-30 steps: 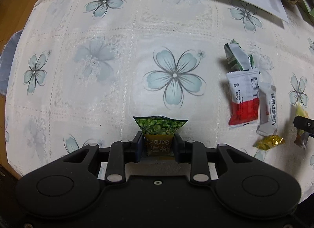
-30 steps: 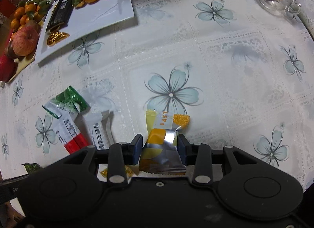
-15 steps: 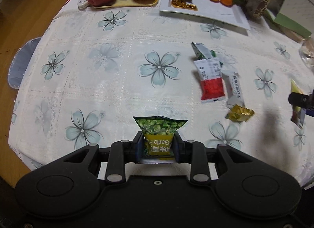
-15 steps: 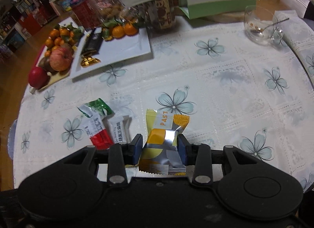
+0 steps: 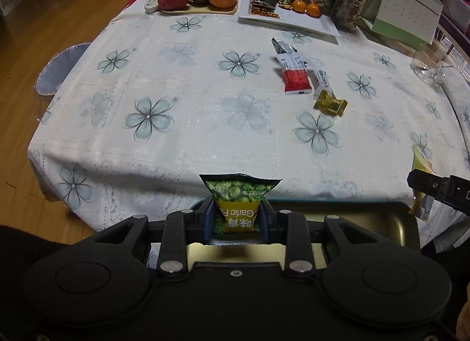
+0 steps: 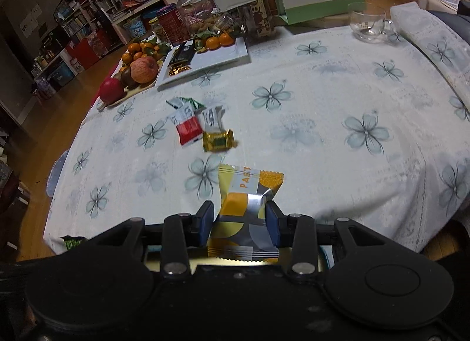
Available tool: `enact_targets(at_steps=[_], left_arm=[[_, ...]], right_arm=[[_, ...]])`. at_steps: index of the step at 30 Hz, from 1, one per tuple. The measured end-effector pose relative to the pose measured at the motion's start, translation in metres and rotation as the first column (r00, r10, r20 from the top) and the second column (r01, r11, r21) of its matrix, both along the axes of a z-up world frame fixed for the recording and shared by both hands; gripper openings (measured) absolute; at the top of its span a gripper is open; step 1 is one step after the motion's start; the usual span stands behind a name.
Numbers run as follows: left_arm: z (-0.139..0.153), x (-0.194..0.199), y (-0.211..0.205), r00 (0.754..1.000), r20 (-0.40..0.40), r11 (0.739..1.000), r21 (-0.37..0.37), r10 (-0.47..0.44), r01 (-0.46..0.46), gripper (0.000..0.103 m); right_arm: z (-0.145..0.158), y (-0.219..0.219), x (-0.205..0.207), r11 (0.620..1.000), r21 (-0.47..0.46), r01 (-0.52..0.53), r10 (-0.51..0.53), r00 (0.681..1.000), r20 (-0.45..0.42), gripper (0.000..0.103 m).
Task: Organize snacks
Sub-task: 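Carry both packets over the gold tray and open both grippers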
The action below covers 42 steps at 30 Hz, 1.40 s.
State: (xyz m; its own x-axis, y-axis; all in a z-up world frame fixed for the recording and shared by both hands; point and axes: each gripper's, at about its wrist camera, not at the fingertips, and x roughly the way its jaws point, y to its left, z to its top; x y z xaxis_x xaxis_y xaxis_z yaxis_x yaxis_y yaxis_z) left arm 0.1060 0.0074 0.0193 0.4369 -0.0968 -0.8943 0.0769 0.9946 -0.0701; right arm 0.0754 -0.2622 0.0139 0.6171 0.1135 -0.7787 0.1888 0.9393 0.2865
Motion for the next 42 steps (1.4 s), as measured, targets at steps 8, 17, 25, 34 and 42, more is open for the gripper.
enact_targets(at_steps=[8, 17, 25, 34, 42], left_arm=[[-0.016, -0.049, 0.012, 1.0, 0.008, 0.999, -0.053, 0.009, -0.008, 0.039], [-0.013, -0.077, 0.005, 0.996, 0.086, 1.0, -0.013, -0.001, 0.002, 0.039], [-0.004, -0.081, -0.004, 0.983, 0.179, 0.999, -0.02, -0.032, 0.036, 0.039], [-0.019, -0.065, -0.01, 0.994, 0.106, 1.0, -0.013, 0.002, -0.001, 0.039], [-0.026, -0.06, -0.013, 0.998, 0.065, 1.0, 0.004, 0.008, -0.008, 0.039]], right_arm=[[-0.008, 0.008, -0.064, 1.0, 0.019, 0.012, -0.013, 0.999, 0.047, 0.04], [-0.015, 0.017, -0.109, 1.0, 0.015, 0.027, -0.028, 0.996, 0.087, 0.041], [-0.014, 0.022, -0.113, 1.0, 0.02, 0.006, -0.009, 0.991, 0.133, 0.041], [-0.022, 0.026, -0.1, 0.999, 0.033, 0.018, -0.021, 0.996, 0.091, 0.041], [-0.027, 0.03, -0.097, 1.0, 0.017, 0.003, -0.004, 0.997, 0.075, 0.041]])
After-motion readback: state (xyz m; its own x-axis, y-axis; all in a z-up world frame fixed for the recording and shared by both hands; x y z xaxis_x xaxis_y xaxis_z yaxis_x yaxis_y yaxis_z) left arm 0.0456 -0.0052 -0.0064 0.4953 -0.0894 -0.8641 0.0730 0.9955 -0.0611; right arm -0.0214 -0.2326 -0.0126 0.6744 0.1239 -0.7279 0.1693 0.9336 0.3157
